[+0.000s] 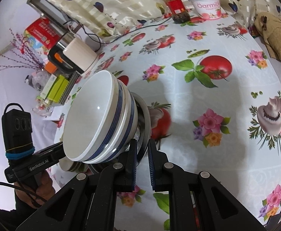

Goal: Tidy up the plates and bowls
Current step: 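Lift and carry the bowl stack with the right gripper toward the beige plates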

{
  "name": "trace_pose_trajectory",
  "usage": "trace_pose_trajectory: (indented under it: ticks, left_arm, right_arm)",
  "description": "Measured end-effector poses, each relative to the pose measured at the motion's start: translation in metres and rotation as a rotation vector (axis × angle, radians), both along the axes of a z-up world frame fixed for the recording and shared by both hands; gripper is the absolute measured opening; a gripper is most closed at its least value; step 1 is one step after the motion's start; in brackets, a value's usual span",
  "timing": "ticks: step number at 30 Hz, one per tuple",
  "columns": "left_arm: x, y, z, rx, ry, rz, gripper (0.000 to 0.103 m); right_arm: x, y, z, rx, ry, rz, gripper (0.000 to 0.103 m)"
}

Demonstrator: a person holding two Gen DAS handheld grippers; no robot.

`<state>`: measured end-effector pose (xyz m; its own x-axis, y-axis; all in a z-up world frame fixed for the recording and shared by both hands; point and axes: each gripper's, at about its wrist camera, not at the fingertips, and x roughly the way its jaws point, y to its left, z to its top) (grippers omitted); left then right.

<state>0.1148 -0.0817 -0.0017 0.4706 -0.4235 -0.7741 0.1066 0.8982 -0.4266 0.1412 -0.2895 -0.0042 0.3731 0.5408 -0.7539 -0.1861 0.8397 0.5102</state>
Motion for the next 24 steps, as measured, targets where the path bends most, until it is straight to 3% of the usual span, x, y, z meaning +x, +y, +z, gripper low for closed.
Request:
trace_pose_trajectory:
  ticks: [24]
  left_arm:
    - [-0.029,0.067,0.015,0.010,-0.024,0.129,0.012]
  right_arm:
    - [0.003,0.071,0.018,0.003,-0.023,0.123,0.011]
